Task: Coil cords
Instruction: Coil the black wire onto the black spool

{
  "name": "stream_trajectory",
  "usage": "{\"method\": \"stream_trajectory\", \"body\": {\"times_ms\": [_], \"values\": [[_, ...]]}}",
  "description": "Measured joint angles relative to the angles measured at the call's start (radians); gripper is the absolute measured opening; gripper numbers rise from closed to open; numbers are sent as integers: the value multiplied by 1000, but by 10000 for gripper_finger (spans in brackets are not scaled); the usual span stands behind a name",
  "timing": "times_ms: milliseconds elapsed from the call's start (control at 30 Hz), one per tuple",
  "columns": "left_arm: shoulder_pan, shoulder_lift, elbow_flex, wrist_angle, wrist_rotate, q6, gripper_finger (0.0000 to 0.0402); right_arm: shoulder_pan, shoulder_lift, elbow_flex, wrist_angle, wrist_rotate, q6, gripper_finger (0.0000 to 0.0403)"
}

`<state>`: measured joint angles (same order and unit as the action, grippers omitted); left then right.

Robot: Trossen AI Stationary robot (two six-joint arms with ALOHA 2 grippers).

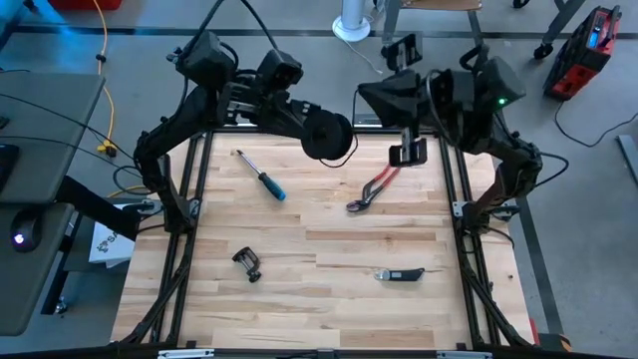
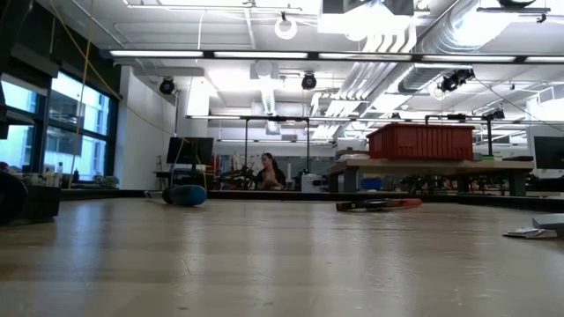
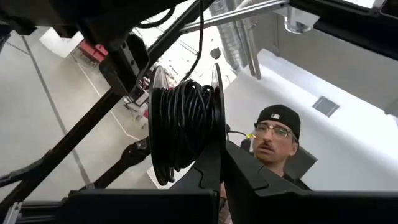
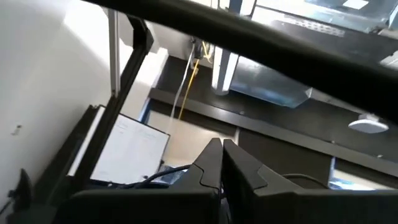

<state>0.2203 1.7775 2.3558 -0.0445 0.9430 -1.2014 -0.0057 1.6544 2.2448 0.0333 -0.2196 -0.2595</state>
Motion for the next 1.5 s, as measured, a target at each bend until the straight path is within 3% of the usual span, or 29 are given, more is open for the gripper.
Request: {"method": "stream_trajectory", "body": {"times_ms": [167, 600, 867, 1167, 1333, 1500], "values": [[-8, 6, 0, -14, -12, -15, 0, -8, 1, 0, 6, 29, 14, 0], [39, 9, 0, -20, -153, 159, 0, -11, -2, 21, 27, 52, 80, 0], [38, 9, 0, -111, -156, 238, 0, -43, -14, 21, 46, 138, 80, 0], [-4, 9, 0, -141, -170, 254, 0, -132, -28, 21, 23, 140, 148, 0], [-34, 16, 0, -85, -165, 185, 0, -191, -19, 21, -33, 71, 234, 0], [-48, 59, 0, 67, -103, 12, 0, -233, -2, 21, -82, -97, 310, 0]]}}
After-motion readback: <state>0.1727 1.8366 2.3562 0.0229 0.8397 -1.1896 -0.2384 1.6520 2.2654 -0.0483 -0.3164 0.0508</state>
